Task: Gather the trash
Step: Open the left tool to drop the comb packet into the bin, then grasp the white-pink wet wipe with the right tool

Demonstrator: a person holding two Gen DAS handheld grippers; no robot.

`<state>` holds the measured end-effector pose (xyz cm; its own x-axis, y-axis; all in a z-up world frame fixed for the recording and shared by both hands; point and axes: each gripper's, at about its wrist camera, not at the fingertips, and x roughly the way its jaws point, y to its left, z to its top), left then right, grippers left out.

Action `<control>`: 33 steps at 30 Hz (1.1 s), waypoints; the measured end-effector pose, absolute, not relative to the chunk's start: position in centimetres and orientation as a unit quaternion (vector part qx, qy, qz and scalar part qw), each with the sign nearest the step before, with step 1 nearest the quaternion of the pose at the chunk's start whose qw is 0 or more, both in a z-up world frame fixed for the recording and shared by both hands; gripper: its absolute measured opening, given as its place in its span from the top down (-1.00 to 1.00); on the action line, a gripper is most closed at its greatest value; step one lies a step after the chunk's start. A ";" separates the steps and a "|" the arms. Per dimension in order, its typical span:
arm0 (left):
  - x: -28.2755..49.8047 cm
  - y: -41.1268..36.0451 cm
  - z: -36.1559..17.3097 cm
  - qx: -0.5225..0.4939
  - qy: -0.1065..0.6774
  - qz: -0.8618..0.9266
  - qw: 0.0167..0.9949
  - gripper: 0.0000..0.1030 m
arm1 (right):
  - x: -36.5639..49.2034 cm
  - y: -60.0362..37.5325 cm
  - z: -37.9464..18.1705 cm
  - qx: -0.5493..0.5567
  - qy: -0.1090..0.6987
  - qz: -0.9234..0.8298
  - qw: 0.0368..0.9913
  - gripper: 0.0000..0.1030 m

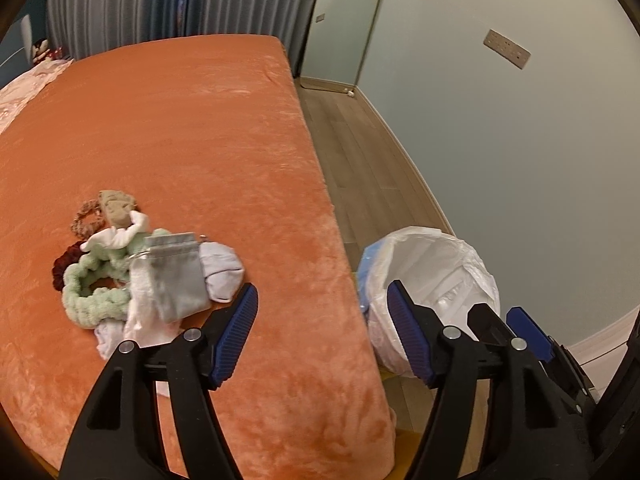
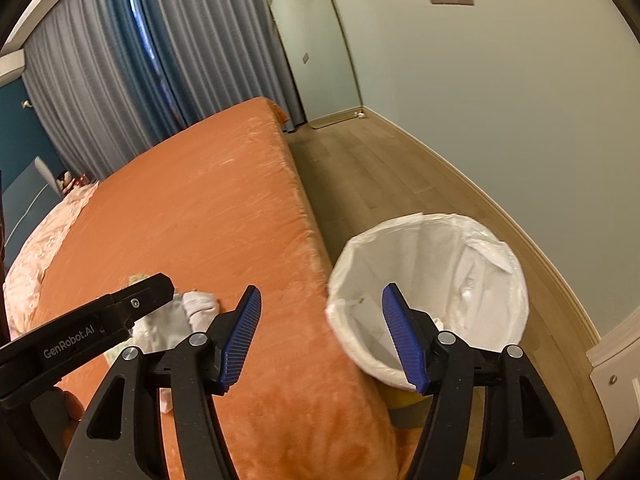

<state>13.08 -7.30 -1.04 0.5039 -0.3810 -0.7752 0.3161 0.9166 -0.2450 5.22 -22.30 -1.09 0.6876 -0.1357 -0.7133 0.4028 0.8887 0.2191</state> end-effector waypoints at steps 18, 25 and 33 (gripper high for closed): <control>13.0 3.1 -3.6 -0.075 0.473 -0.119 0.870 -0.34 | 7.0 -13.5 -2.6 0.147 0.396 -0.089 0.902 -0.19; 13.3 7.4 -6.1 -0.097 0.494 -0.081 0.860 -0.34 | 7.6 -10.7 -3.8 0.135 0.411 -0.067 0.899 -0.19; 13.7 11.5 -10.3 -0.131 0.529 -0.043 0.837 -0.34 | 8.5 -7.6 -6.6 0.132 0.439 -0.041 0.888 -0.19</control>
